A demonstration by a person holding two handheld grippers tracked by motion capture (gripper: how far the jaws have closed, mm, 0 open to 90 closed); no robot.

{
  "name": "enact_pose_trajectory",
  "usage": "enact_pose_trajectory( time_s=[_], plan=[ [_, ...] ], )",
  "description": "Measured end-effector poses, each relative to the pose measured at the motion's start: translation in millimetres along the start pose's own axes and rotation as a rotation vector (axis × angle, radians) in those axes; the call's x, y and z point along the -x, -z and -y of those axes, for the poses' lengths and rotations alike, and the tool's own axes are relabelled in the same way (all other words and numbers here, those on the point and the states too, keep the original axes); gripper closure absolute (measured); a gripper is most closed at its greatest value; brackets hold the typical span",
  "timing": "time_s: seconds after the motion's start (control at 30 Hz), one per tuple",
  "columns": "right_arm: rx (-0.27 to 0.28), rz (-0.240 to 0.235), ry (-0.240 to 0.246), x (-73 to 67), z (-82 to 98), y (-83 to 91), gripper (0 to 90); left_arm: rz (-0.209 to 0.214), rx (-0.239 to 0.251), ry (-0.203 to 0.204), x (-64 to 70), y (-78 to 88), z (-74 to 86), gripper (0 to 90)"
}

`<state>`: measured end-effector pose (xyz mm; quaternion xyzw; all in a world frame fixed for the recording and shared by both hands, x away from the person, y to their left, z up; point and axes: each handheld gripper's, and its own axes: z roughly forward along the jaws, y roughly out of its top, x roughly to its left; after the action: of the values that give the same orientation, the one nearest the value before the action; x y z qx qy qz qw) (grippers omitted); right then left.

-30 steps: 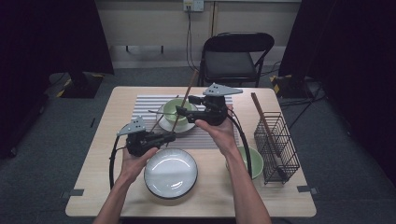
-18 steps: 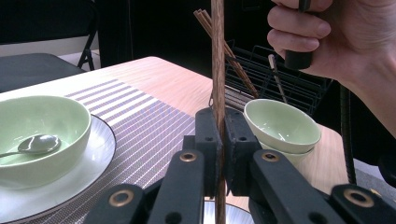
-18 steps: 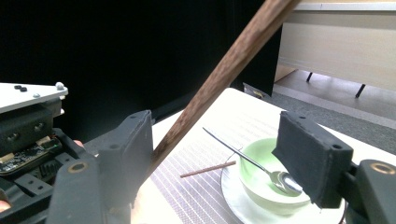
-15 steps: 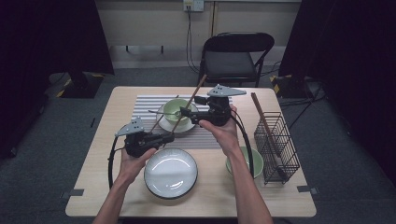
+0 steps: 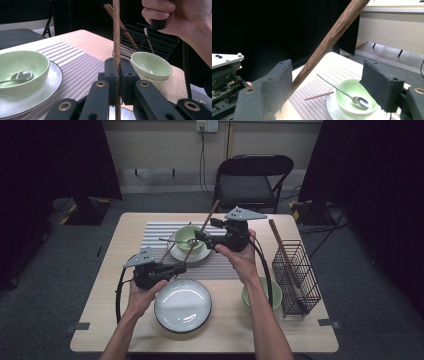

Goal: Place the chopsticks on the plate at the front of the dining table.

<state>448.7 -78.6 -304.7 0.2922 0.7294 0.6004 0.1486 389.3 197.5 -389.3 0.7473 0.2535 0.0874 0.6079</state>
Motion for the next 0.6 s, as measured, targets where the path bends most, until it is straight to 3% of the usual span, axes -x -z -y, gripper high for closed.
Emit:
enact_pose_trajectory(
  time_s=[0.23,0.6],
  plan=[
    [-0.011,0.008,-0.015,5.2,5.1,-0.5,23.2,0.004,0.012,0.021,-1.2,1.5,2.0,85.8],
    [-0.019,0.019,-0.031,9.6,11.1,0.5,23.2,0.005,0.017,0.019,-2.6,2.4,2.2,85.8]
  ],
)
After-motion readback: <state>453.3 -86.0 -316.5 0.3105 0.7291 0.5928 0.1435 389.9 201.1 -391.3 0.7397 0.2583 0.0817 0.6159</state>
